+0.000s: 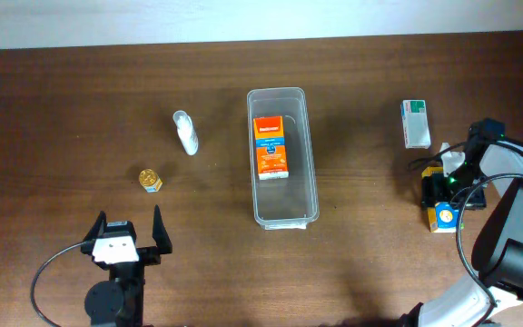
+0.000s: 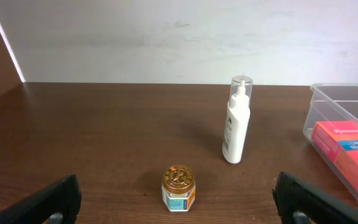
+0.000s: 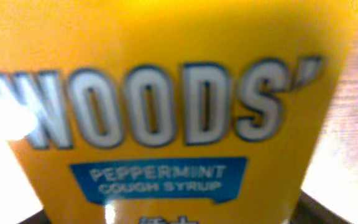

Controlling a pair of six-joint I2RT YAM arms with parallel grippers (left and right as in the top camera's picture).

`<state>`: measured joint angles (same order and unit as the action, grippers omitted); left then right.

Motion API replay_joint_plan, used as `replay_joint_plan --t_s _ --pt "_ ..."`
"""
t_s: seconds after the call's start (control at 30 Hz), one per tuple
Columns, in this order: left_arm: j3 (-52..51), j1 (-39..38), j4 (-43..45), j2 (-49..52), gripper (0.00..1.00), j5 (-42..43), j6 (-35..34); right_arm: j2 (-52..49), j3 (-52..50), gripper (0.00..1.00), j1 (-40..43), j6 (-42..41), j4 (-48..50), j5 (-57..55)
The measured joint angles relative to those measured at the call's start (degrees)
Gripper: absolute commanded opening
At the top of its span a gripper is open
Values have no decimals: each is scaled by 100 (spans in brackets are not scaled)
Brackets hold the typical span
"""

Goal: Pack container
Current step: 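Lift the Woods' box and carry it over the container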

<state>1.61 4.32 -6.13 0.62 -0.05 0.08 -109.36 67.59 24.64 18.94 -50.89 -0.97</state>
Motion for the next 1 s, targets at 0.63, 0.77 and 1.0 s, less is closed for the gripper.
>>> replay_joint_plan --t_s 0.63,0.77,1.0 --pt "0 0 0 0 100 0 0 -48 662 41 0 -527 -463 131" --pt "0 0 0 0 99 0 0 -48 721 41 0 -599 -525 149" --pt "0 0 0 0 100 0 0 -76 1143 41 0 -824 -1152 833"
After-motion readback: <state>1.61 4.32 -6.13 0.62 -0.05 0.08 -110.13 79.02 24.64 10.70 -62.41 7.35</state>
